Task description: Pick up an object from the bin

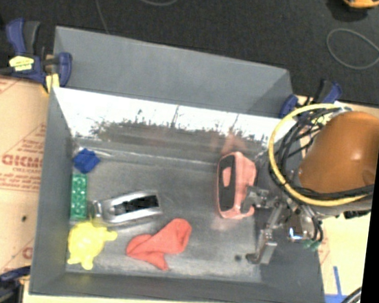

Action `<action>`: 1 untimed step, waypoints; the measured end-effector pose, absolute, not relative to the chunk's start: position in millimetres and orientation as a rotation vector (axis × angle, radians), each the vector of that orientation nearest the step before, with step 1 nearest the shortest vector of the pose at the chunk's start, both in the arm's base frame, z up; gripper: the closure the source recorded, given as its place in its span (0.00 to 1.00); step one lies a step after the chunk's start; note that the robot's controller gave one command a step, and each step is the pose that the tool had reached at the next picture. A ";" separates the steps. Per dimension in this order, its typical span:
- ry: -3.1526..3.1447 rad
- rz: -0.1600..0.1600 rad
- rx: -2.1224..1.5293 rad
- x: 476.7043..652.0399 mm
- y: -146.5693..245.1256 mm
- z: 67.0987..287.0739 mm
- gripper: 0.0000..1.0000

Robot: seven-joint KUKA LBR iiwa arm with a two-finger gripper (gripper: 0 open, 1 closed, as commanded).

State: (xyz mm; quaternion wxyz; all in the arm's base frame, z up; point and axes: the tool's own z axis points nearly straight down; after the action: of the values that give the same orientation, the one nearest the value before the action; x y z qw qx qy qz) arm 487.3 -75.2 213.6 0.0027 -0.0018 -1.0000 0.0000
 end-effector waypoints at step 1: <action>-3.145 0.002 -0.001 489.0 -74.9 217.8 0.00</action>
Offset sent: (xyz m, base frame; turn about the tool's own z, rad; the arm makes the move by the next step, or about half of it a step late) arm 0.0167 0.1012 -0.0642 -0.2830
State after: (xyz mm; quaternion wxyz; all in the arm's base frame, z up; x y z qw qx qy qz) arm 489.0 -74.9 217.8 -0.0016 -0.0004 -1.0000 0.0006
